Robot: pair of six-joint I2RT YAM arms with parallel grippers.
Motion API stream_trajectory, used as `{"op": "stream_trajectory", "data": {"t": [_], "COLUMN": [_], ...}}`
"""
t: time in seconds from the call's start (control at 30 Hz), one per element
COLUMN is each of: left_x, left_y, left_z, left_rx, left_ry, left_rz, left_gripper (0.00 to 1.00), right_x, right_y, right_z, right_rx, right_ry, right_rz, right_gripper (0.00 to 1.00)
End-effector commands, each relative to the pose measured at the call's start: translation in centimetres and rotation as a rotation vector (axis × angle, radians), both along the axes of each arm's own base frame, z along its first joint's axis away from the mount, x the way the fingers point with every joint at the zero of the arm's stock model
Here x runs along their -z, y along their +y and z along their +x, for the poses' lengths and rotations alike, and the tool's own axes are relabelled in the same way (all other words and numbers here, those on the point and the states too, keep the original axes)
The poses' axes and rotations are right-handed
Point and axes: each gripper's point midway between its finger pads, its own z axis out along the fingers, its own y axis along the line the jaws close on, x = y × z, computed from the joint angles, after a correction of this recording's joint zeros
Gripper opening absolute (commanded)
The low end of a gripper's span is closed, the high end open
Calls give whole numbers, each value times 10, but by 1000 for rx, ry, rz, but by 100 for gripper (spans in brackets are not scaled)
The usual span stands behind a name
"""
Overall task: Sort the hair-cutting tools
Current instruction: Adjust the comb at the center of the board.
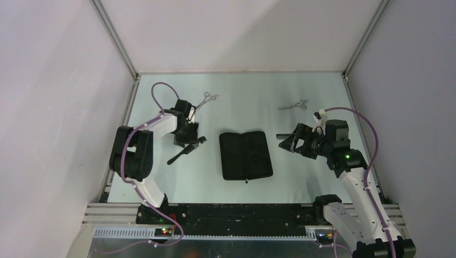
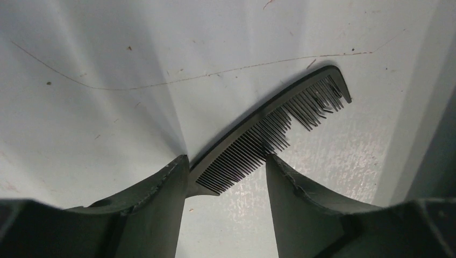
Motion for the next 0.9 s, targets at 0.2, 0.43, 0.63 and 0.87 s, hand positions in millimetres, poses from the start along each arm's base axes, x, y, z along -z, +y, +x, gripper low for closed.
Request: {"op": "stream_trajectory", "data": {"t": [0.2, 0.43, 0.63, 0.87], "left_x": [3, 0, -25, -60], "left_y": [-19, -43, -34, -13], "left_z": [-18, -21, -14, -27], "left_rx": [-121, -255, -244, -309], "left_ry": [33, 3, -82, -173], "left_rz": [-121, -282, -230, -160], "left_gripper": [48, 45, 52, 78], "right_x": [-20, -15, -12, -6], "right_y": [3, -1, -1, 12], "right_z": [7, 4, -2, -8], "right_rx": [-25, -27, -69, -149], "right_ry": [-68, -67, -89, -107], "right_rz": [4, -33, -78, -131], "right_gripper": [99, 99, 99, 99]}}
